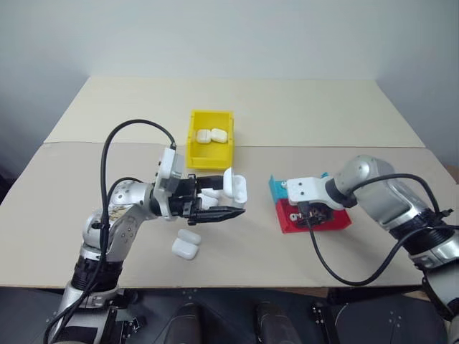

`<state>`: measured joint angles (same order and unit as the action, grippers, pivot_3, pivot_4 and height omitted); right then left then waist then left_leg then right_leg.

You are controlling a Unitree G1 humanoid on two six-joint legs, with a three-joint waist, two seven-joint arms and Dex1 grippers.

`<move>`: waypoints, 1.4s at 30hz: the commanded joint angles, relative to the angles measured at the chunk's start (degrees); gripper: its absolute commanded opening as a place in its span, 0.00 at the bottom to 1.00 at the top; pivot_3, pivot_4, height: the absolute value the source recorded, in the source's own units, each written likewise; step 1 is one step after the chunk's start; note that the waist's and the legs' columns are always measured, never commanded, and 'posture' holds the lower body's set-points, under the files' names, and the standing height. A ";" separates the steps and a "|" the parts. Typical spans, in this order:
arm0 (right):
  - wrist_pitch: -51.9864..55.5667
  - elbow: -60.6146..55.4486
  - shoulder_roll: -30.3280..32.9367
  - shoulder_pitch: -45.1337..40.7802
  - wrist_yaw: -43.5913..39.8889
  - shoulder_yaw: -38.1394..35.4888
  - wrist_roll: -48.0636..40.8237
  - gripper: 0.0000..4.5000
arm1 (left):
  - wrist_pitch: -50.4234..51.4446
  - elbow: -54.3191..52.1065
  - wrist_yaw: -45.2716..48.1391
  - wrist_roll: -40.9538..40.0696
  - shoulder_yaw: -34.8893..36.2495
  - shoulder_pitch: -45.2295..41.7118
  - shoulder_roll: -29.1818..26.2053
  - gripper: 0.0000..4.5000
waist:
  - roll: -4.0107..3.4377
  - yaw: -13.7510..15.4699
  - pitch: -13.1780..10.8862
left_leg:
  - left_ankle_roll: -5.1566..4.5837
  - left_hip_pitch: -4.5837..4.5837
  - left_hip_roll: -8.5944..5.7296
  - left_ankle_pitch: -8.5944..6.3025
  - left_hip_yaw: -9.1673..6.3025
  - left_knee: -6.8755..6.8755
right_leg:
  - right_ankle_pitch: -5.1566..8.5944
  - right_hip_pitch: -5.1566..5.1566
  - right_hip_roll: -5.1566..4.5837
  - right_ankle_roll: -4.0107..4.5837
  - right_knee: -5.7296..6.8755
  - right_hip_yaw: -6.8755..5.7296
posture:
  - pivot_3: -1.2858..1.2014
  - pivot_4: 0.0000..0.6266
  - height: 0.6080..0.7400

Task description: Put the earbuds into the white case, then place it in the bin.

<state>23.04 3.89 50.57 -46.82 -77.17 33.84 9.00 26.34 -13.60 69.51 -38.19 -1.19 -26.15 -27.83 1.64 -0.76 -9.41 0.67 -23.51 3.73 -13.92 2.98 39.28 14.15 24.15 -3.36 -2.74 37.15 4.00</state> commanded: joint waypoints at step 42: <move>39.20 -31.21 -23.67 8.74 21.45 -59.17 -53.62 0.15 | -1.99 6.26 -0.35 -2.17 -1.86 -9.95 4.86 0.61 | -0.01 0.10 0.00 | 0.00 -0.02 -0.02 0.00 -0.11 -0.02 | -0.02 -0.07 0.00 -0.01 -0.01 -0.06 | 0.52 0.24 1.00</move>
<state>60.60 -23.99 27.98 -36.27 -59.38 -22.38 -39.34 25.87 -7.65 68.61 -40.44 -2.88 -34.09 -23.72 1.63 -0.66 -9.40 0.67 -23.52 3.72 -13.93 2.86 39.26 14.12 24.09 -3.36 -2.75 37.14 3.94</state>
